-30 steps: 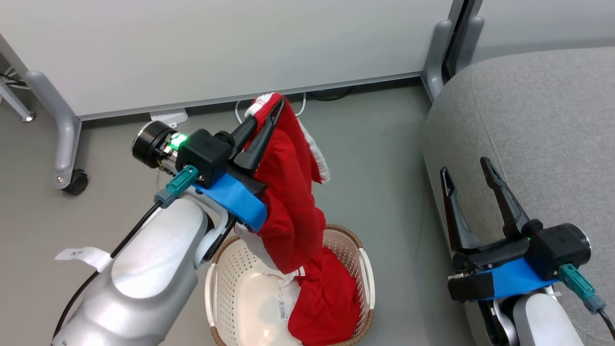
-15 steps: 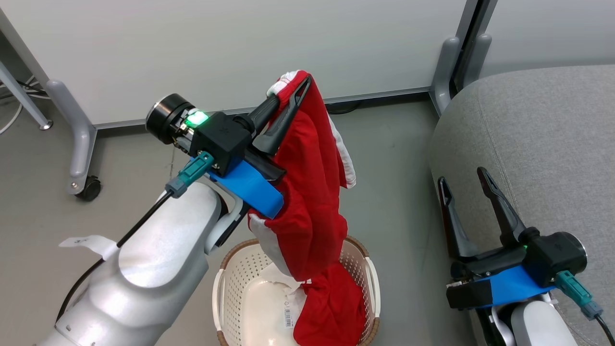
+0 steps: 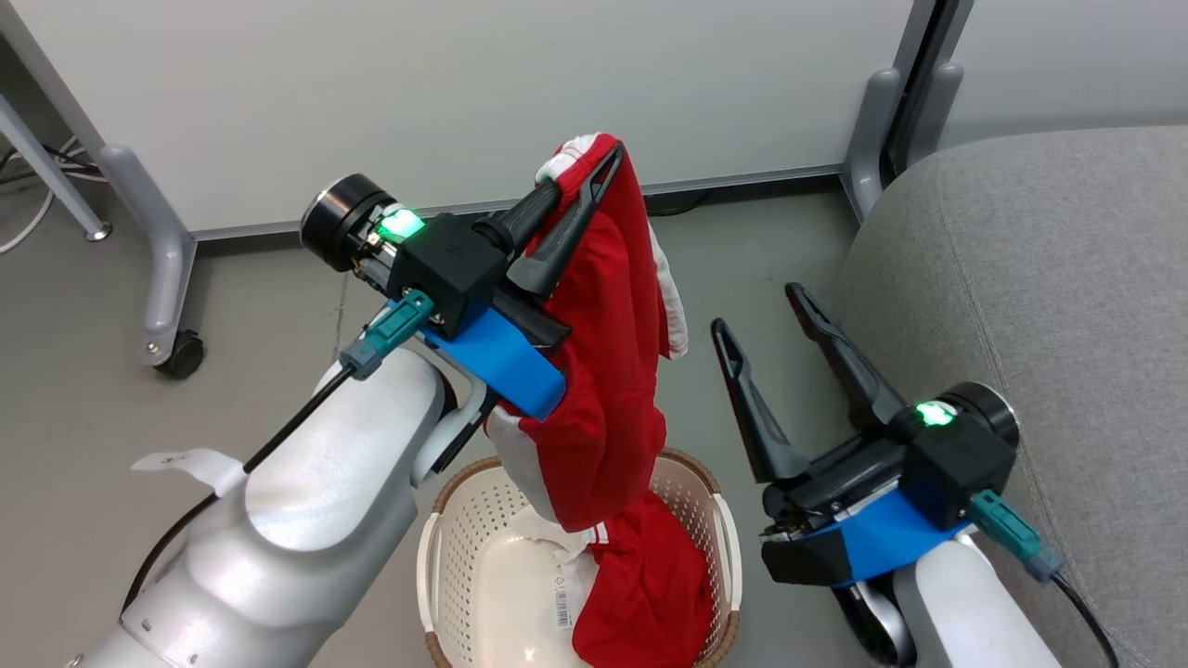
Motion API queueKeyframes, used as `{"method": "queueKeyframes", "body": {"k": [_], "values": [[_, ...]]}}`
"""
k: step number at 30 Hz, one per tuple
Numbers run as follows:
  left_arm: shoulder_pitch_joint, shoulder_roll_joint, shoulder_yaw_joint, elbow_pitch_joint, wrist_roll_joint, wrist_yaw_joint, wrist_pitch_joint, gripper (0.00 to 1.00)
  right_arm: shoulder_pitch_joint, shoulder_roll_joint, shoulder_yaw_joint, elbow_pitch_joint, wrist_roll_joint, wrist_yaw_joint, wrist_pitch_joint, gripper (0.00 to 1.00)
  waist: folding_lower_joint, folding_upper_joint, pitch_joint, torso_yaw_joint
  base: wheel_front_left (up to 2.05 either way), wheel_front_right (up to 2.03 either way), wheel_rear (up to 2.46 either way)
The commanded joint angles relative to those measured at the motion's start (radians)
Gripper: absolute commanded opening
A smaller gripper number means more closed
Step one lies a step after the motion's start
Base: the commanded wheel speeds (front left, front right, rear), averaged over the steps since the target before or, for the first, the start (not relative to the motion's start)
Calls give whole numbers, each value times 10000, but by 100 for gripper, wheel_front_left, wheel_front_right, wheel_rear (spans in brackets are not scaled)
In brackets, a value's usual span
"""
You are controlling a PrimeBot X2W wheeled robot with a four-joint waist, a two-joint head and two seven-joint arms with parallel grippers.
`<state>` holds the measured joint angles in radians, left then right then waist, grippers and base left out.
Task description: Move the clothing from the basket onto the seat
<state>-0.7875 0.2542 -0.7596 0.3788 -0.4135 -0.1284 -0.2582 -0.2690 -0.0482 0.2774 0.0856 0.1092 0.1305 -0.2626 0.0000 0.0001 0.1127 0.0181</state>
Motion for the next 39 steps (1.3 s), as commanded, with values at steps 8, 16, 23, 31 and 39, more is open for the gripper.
{"method": "queueKeyframes", "body": {"k": [8,16,23,31,39], "values": [[-332,-218,-182,-92,102,38,-33,0,-1172,-37,1072,814,269,5,-33,100,0,-1,155,219,0,0,0],[-590,-516,-520,-249,199,23,-49,0,-2211,-41,1502,2169,221,5,-23,100,0,-1,313,523,0,0,0],[-707,-759,-768,-371,213,12,-58,0,-2782,-40,1579,3349,269,5,-23,100,0,-1,327,698,0,0,0],[-737,-883,-887,-510,157,4,-67,0,-3113,-38,1687,4157,832,5,-22,0,0,-1,249,748,0,0,0],[-712,-796,-839,-487,142,15,-76,0,-3190,-40,1723,4161,1006,5,-22,0,0,-1,282,721,0,0,0]]}}
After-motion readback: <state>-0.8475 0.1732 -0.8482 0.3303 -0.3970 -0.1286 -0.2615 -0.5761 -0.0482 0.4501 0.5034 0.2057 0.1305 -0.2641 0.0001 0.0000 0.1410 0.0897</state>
